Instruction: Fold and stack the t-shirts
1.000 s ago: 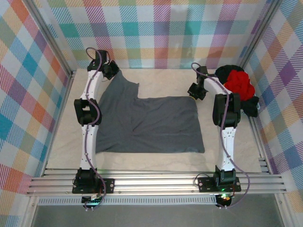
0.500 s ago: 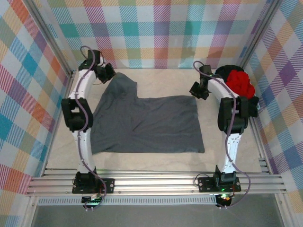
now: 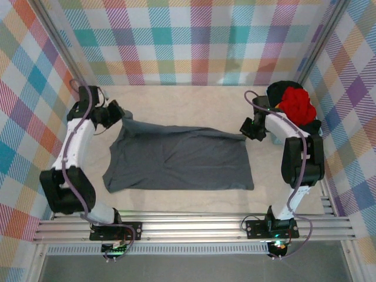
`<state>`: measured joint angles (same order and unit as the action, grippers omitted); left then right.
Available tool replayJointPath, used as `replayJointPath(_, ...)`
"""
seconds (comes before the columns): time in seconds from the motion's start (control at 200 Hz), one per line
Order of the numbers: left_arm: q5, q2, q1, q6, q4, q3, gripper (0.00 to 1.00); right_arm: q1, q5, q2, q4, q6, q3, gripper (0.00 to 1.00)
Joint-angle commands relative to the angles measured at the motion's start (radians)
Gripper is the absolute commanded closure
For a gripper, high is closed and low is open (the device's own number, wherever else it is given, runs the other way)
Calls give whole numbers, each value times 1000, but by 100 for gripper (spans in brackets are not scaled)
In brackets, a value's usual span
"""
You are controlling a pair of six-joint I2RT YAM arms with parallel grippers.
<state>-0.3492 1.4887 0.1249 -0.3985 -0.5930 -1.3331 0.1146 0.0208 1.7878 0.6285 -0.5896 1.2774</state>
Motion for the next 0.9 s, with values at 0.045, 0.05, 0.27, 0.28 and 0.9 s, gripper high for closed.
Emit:
replayJointPath(0.045, 51, -137, 30, 35, -25, 108, 100, 4, -35, -79, 9, -30, -82, 100)
replayJointPath(0.05, 56, -142, 31, 36, -26, 111, 100, 5, -37, -81, 8, -30, -84, 100)
replayJointPath(0.27, 224, -253, 90, 29, -82, 197, 100, 0, -98, -86, 3, -13, -119, 100)
replayJointPath(0.28, 227, -255, 92, 25, -81, 201, 100, -1, -100, -84, 2, -12, -119, 100)
replayJointPath(0.9, 351, -476, 103, -140, -179, 388, 100, 4, -47, -148, 13, 19, -212, 100)
